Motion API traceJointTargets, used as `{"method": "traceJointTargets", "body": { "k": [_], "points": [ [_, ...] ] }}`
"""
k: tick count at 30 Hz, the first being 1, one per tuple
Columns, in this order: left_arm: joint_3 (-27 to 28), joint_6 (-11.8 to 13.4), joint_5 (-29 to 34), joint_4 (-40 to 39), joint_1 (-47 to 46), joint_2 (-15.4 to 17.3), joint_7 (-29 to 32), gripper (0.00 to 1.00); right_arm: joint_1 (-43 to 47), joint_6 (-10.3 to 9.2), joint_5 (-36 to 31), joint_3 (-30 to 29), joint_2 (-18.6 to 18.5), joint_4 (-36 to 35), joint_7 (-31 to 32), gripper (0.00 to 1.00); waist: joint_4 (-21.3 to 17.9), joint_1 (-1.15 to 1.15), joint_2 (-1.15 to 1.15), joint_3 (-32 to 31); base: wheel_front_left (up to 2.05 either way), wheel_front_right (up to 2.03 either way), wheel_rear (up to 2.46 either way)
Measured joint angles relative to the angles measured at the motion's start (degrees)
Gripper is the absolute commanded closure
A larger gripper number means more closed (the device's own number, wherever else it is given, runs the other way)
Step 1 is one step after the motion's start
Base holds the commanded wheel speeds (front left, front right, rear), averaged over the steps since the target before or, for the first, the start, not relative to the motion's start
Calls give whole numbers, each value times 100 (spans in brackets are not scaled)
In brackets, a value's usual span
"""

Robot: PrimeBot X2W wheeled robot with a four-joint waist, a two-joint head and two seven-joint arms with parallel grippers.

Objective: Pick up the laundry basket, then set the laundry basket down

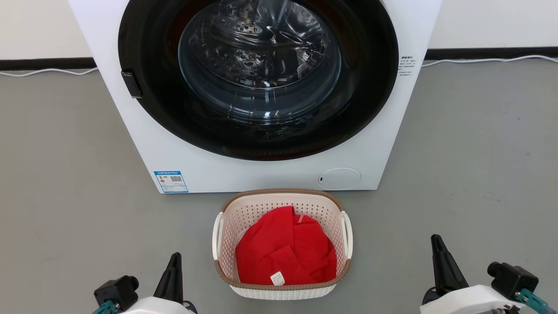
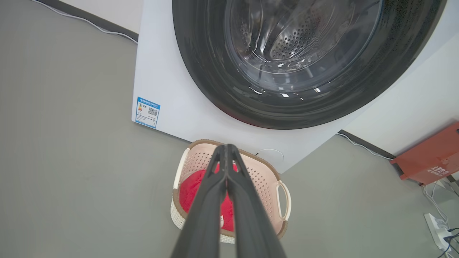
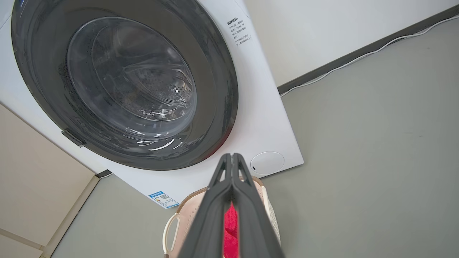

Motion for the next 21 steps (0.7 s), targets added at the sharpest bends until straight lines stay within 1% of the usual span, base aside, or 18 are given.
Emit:
{"method": "traceJointTargets", "body": {
  "k": [21],
  "points": [
    [186,-129,-1260,-62,-12,1,331,100,-27,0,1263,-152,4,-90,354,100,13,-1,0,-39,0,0,0]
  ]
}}
